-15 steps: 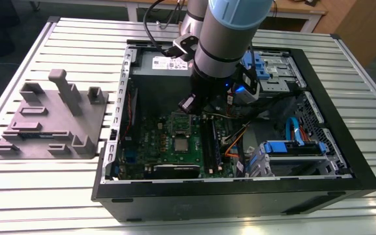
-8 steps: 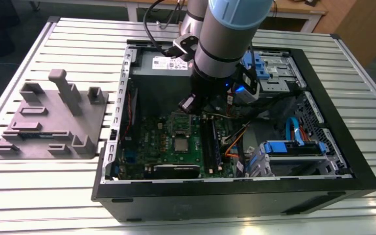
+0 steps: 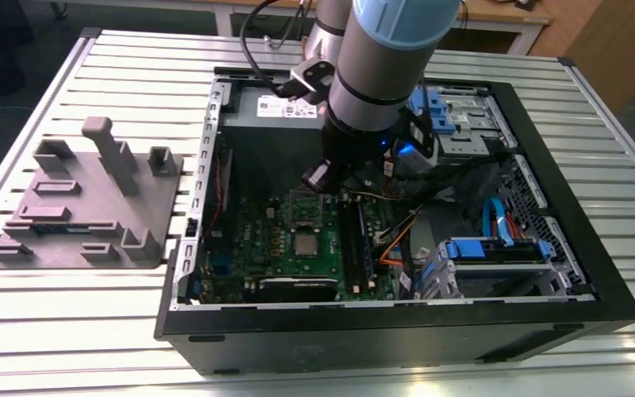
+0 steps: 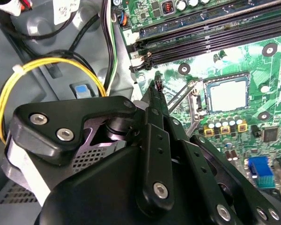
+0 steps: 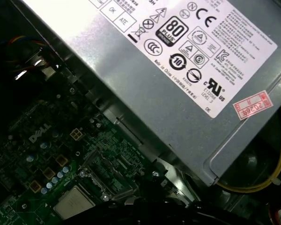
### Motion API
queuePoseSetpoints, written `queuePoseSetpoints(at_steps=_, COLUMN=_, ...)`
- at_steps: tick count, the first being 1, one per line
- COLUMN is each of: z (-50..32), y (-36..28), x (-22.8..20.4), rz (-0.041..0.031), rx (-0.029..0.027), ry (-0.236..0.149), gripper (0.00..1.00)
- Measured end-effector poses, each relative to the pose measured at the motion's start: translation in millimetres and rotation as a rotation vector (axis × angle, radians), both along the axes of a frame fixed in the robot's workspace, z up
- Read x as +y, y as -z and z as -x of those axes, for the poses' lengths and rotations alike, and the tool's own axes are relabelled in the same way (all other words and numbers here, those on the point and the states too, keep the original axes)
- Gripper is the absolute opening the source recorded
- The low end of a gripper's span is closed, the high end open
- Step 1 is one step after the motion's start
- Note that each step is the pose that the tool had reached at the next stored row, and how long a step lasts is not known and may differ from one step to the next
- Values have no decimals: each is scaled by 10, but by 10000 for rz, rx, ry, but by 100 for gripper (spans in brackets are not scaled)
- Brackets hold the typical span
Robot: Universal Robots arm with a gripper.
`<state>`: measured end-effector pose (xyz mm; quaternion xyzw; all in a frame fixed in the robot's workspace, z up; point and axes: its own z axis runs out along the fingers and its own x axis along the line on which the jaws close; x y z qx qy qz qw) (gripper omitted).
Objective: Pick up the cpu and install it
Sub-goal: 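Close the cpu cover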
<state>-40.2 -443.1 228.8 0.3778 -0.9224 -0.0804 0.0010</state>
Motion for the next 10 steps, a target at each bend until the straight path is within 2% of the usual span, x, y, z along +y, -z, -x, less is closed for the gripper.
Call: queuePoseSetpoints(at_steps=10, z=5, y=-12, x=0, rz=9, rx=1, ry=-1294, gripper=10)
